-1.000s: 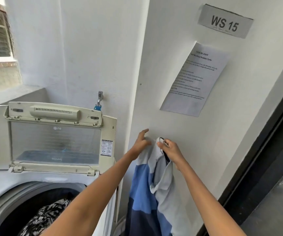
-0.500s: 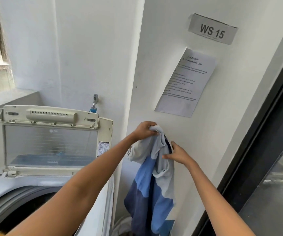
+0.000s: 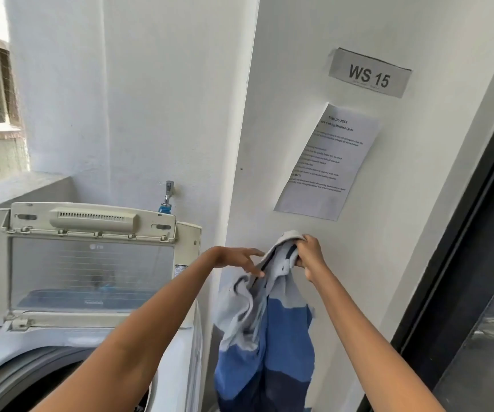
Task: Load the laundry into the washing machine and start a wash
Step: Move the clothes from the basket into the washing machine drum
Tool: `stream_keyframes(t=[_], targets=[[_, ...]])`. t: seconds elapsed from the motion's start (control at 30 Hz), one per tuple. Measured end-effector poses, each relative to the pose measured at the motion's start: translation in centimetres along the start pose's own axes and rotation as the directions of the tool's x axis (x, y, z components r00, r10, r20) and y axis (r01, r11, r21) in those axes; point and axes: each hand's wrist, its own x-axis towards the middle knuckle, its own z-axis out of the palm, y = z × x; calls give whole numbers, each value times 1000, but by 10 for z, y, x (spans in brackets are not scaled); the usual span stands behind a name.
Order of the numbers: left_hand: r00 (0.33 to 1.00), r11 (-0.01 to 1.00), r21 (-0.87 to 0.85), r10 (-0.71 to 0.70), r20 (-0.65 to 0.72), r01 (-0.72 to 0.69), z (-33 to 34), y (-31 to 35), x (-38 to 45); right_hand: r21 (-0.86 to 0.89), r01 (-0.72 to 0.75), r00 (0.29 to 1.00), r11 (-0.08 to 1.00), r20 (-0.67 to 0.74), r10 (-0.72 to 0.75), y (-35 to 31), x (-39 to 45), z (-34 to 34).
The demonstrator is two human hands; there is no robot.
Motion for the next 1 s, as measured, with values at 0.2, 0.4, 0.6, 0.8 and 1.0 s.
stream_keyframes(t=[0.2, 0.4, 0.6, 0.8, 1.0], targets=[[889, 995, 93, 62, -453, -22, 18, -5, 23, 194, 42, 998, 980, -43, -34, -21, -1, 21], [940, 993, 40, -93, -329, 113, 32, -25, 27, 314, 112, 991, 943, -99, -84, -14, -2, -6], [825, 945, -266, -300, -478, 190, 27, -34, 18, 285, 41, 957, 958, -288, 45, -1, 18, -56], [736, 856, -517, -344, -583, -9, -9, -15, 9, -466, -96, 957, 880, -287, -47, 20, 9, -65], [576, 946, 108, -93, -812, 305, -16, -2, 8, -563, -15, 986, 827, -148, -83, 12, -3, -20]])
